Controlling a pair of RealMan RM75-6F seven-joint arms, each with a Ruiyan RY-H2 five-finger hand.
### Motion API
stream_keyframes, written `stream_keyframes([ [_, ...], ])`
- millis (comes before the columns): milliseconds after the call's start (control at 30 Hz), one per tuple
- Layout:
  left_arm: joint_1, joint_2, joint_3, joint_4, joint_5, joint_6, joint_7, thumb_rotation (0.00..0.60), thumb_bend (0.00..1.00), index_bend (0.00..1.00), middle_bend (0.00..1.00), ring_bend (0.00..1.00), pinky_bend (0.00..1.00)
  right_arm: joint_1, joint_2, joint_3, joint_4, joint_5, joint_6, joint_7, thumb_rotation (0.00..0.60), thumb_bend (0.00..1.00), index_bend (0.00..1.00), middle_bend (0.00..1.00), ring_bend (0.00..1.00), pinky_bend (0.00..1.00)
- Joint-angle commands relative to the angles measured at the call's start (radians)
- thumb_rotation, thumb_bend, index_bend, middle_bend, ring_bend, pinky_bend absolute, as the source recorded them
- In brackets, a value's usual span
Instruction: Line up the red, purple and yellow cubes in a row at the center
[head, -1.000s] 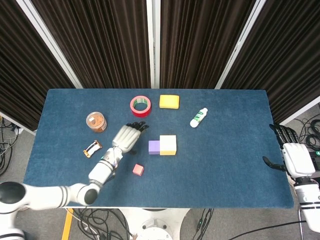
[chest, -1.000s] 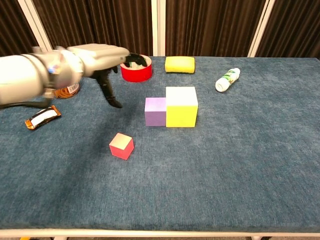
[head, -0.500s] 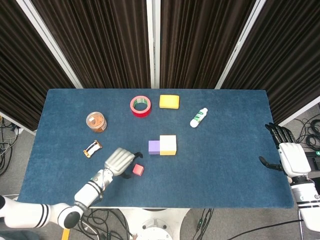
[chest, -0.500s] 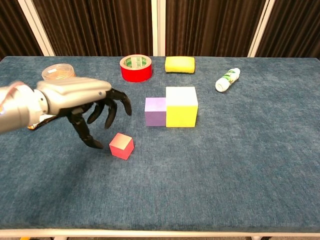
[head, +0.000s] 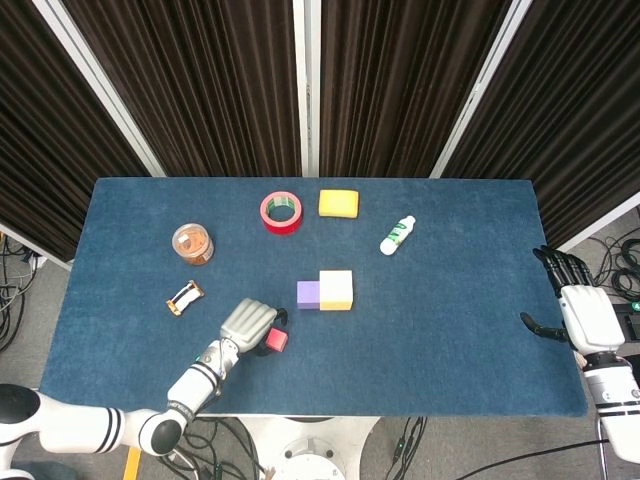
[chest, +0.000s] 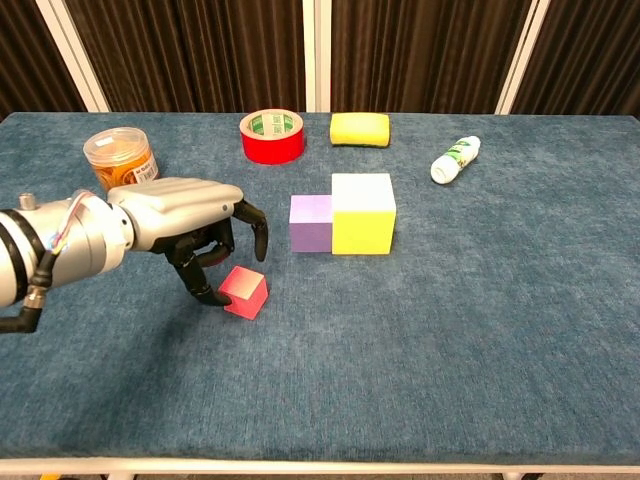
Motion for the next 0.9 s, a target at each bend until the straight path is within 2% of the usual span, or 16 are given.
stream_keyframes([
  [33,0.003,-0.008,0.001,0.003,-0.004,-0.002,-0.002,0.6,0.25,0.47,0.96,0.98,1.0,0.001,-0.001,0.0,0.002,0.002,-0.003,-0.001,0.6,0.15,0.0,0.04,0.0,0.0],
  [333,-0.005,-0.035,-0.016,0.013,-0.018,-0.013,0.001,0.6,0.27,0.5,0.97,0.98,1.0,0.003,-0.001,0.001,0.003,0.005,-0.006,-0.001,0.6,0.15,0.0,0.04,0.0,0.0],
  [533,-0.001,-0.048,-0.014,0.032,-0.022,0.005,0.019,0.6,0.3,0.53,0.97,0.98,1.0,0.0,0.003,0.0,0.002,0.006,-0.004,0.002,0.6,0.15,0.0,0.04,0.0,0.0],
  [700,0.007,-0.051,-0.007,0.036,-0.014,0.02,0.031,0.6,0.3,0.52,0.96,0.98,1.0,0.002,0.002,0.0,-0.001,0.003,-0.005,0.003,0.6,0.15,0.0,0.04,0.0,0.0],
  [900,0.017,-0.051,-0.026,0.032,-0.02,0.042,0.027,0.6,0.31,0.57,0.97,0.98,1.0,0.0,0.004,0.001,-0.003,0.0,0.002,0.003,0.6,0.15,0.0,0.04,0.0,0.0],
])
